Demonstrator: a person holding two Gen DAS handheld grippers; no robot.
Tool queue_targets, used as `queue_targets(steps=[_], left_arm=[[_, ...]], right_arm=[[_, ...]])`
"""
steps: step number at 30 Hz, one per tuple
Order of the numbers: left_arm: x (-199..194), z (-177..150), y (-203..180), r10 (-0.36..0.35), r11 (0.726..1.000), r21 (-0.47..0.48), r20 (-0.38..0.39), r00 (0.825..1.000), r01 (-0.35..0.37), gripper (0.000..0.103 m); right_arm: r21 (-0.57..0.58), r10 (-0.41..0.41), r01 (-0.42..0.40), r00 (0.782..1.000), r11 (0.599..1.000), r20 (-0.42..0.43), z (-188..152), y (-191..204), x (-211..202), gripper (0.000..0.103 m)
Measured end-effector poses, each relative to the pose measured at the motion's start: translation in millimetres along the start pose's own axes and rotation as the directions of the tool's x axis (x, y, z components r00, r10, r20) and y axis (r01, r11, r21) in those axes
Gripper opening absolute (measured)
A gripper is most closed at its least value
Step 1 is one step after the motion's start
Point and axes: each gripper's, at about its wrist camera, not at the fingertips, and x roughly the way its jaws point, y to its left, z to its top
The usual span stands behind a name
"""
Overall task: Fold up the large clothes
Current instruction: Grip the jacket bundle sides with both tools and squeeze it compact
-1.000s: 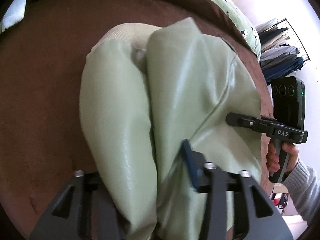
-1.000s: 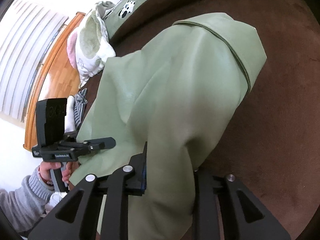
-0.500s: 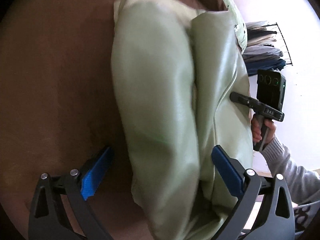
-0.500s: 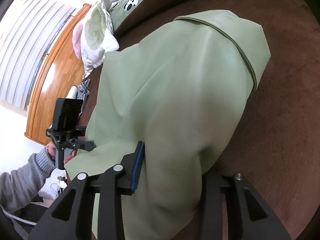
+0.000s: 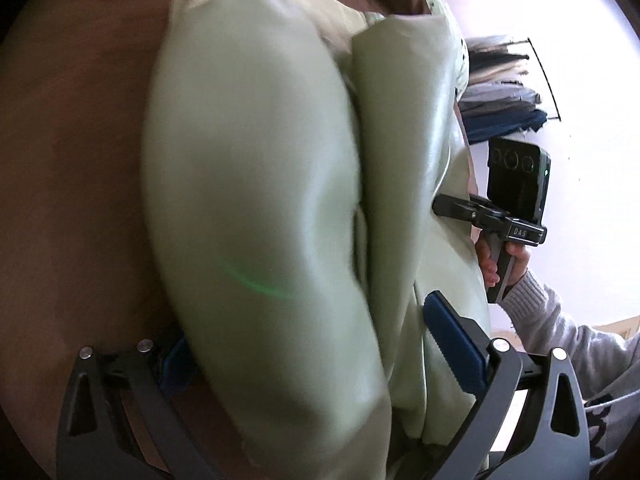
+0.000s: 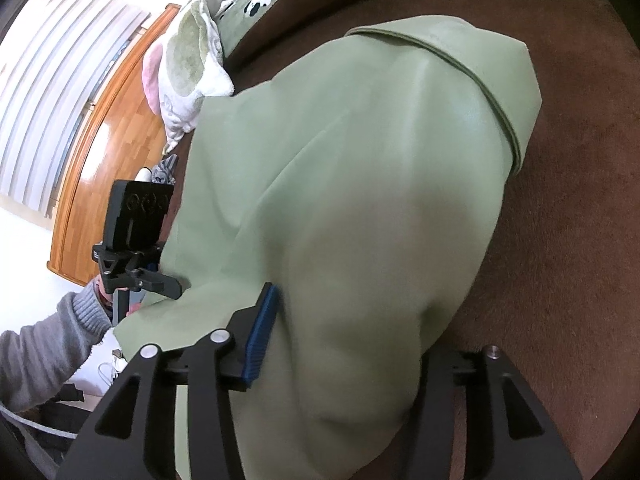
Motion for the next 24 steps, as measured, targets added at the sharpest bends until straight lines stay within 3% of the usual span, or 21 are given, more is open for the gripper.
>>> queue_targets(steps=[8, 14, 17, 19, 24], left_arm=[[19, 14, -17, -0.016, 1.000, 0.015, -0.056, 0.998, 0.016, 0.097], [26, 15, -36, 0.080, 0.995, 0.060, -0.047, 0.996, -0.078, 0.097], [28, 10, -49, 0.182, 0.980, 0.087, -0.025, 0.983, -0.179, 0.084], [25, 10, -51, 0.197, 0.979, 0.061, -0.015, 0.980, -0.196, 0.064], [26, 10, -65, 0.233, 0.971, 0.056, 0.005, 0.973, -0.233, 0.049]], right_arm=[[-0.008, 0.001, -0.001, 1.000, 1.000, 0.004, 0, -1, 5, 0.056], [0.003, 0.000, 0.000, 1.000, 1.000, 0.008, -3, -3, 8, 0.058], [0.011, -0.009, 0.008, 1.000, 1.000, 0.009, -2, -3, 10, 0.058], [0.008, -0.023, 0.023, 1.000, 1.000, 0.006, -2, -1, 13, 0.058], [0.038, -0.060, 0.059, 0.998, 0.998, 0.014, -2, -2, 17, 0.052]])
